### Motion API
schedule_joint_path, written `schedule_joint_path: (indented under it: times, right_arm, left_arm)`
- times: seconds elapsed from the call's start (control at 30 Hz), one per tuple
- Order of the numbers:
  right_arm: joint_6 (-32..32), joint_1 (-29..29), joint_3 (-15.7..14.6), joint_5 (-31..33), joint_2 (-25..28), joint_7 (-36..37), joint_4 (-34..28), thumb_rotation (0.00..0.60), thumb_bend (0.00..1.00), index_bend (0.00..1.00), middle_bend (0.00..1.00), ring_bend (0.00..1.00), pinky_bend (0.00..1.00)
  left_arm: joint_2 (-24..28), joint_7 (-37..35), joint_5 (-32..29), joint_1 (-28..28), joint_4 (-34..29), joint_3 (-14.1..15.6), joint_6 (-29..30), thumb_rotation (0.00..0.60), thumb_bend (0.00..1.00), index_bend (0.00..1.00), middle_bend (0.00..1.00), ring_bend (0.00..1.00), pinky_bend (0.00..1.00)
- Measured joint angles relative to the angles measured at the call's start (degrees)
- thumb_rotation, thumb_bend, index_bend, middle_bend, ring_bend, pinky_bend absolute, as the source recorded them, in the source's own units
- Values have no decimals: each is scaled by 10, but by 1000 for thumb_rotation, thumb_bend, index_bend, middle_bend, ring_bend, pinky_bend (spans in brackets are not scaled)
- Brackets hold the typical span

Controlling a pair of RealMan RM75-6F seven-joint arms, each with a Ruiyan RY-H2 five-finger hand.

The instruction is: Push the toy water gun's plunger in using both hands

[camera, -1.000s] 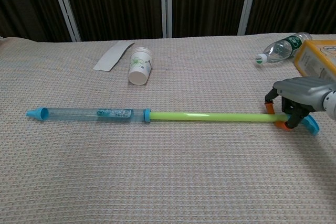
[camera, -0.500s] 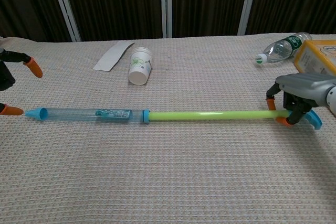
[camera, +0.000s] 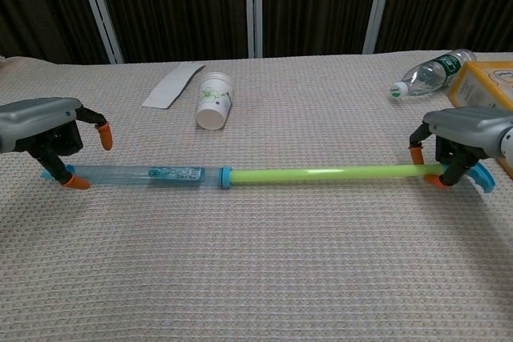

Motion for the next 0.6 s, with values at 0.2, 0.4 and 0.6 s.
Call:
schedule_joint_path:
  times: [0.2,0.4,0.6]
  right_arm:
    - [2,0,-1,0,2,3,1,600,475,648,1000,1000,1000]
    - [3,2,-1,1,4,5,0,600,478,648,1000,1000,1000]
    - [4,2,-2,2,5,7,-1,600,480,649,1000,1000,1000]
  left_arm:
    - [-23,-19,-21,-14,31,-3,-18,600,231,434,948,877,1000]
    - [-33,-18,-36,-29,45,-3,-34,600,260,436,948,877,1000]
    - [-47,-12,-54,-41,59,-2,-43,600,262,443,948,877,1000]
